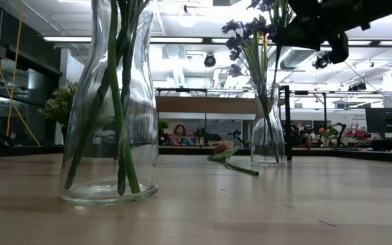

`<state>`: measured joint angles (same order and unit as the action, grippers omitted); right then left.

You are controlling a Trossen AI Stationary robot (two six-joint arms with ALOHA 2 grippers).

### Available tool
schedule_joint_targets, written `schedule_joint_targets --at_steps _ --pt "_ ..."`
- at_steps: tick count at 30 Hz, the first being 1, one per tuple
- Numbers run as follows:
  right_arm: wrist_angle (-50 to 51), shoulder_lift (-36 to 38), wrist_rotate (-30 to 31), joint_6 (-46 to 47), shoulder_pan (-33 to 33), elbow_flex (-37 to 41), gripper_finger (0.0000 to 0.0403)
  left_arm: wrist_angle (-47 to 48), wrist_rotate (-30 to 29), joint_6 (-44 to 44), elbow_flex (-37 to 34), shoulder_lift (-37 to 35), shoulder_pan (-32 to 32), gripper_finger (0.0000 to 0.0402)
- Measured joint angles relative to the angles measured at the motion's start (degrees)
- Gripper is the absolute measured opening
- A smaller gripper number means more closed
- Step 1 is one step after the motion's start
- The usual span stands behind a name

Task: Pick and place flowers into a vace then onto a shelf
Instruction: Put the blue flowers into the top transparent vase

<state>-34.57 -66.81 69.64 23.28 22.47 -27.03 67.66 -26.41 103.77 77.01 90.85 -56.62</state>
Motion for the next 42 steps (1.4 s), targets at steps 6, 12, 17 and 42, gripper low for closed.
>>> schedule_joint_targets --at_steps 6,12,17,42 --pt "0.16 0.0 -3.32 -0.16 0.06 0.0 0.0038 -0.02 0.0 0.0 0.0 0.0 0.0 0.0138" --pt "1.73 0.0 -5.43 0.5 0.06 0.0 0.0054 -0.02 -0.02 0.0 0.0 0.0 -0.02 0.0138" --pt "2.87 0.0 -5.82 2.26 0.06 0.02 0.006 -0.07 -0.03 0.0 0.0 0.0 -0.01 0.0138" --pt "3.61 0.59 -14.36 2.22 0.06 0.02 0.0135 -0.09 -0.02 -0.02 0.0 0.0 -0.01 0.0138"
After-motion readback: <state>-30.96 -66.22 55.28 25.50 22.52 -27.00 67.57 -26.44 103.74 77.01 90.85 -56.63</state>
